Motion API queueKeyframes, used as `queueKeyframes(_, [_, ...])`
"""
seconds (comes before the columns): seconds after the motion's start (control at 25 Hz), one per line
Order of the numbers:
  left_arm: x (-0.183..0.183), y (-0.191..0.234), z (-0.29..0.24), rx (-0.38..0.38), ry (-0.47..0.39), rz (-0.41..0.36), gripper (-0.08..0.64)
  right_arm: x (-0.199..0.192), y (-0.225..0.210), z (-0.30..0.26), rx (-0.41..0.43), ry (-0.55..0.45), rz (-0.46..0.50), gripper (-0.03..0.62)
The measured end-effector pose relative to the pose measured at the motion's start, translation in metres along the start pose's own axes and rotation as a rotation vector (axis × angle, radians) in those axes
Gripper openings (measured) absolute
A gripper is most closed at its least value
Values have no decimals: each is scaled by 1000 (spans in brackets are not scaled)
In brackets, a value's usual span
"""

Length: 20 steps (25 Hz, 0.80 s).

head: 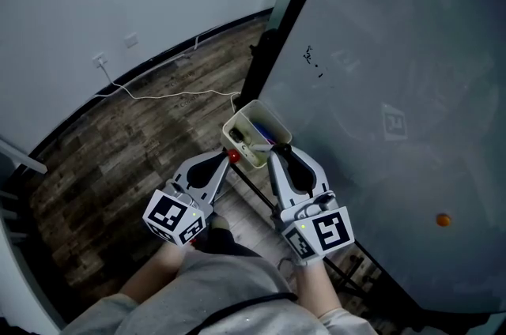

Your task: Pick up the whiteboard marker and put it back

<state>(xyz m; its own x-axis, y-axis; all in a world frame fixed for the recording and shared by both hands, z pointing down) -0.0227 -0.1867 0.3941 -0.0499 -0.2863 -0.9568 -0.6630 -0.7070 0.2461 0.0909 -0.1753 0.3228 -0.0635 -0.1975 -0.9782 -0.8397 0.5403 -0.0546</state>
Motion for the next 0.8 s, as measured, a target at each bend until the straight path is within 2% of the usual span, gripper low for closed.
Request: queueKeyframes(0.8, [-13,3,-8,12,37,20,15,-24,-6,-7,22,47,-39,77])
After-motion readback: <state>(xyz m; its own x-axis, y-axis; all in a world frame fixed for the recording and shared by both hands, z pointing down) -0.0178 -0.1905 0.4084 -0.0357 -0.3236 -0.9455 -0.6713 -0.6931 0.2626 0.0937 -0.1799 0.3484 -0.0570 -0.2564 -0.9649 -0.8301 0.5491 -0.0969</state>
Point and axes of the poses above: the fingertips, and each gripper's own axes: z backward along the fingers, y to its left, x out of its top, the point moved 3 cm from there along z, backward along the fingers, and after that the axes turned 12 degrees about y, right-handed, at the moved point
